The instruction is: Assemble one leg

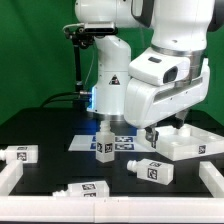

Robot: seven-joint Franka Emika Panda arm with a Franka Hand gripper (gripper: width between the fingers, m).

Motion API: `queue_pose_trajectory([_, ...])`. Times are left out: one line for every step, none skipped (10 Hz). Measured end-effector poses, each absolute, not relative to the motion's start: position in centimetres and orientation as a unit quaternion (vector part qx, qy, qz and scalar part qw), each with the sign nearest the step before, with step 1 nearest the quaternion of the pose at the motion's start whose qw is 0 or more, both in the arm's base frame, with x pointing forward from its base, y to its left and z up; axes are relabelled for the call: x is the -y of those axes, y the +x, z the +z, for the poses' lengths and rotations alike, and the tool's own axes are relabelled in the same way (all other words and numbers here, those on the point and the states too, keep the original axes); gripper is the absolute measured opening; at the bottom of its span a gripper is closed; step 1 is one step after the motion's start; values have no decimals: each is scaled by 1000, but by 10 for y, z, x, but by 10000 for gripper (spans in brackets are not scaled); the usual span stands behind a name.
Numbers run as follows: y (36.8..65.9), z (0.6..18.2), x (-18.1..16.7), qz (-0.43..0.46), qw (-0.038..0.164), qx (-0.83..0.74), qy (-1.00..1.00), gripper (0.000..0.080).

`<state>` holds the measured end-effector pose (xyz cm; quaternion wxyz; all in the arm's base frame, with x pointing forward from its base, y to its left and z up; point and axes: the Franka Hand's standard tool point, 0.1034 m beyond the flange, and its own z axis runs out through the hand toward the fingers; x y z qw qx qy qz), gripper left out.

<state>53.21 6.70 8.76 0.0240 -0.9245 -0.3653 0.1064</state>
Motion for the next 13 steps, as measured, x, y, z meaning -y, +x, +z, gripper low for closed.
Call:
queue_pose_trajectory([533,87,-67,107,24,365,-925,650])
queue_pose_trajectory([533,87,-67,107,24,365,-925,650])
queue_pose_trajectory([533,87,-67,106,24,365,-925,650])
queue_pose_trajectory([533,87,-67,106,24,365,-925,650])
queue_pose_trajectory([533,86,-67,103,24,367,-924,650])
queue_pose_trajectory([537,78,-68,68,20,386,-920,650])
queue_pose_trajectory([531,65,-66,50,19,393,-918,650])
queue_pose_trajectory([526,53,-63,48,21,395,-917,650])
queue_pose_trajectory([527,40,-61,41,22,394,-918,650])
queue_pose_trajectory([525,27,-61,39,23,393,-918,650])
queue_pose_trajectory([523,20,-61,40,25,392,-919,650])
queue_pose_trajectory([523,15,-61,42,27,391,-919,650])
queue_pose_trajectory([523,13,-60,42,27,391,-919,638])
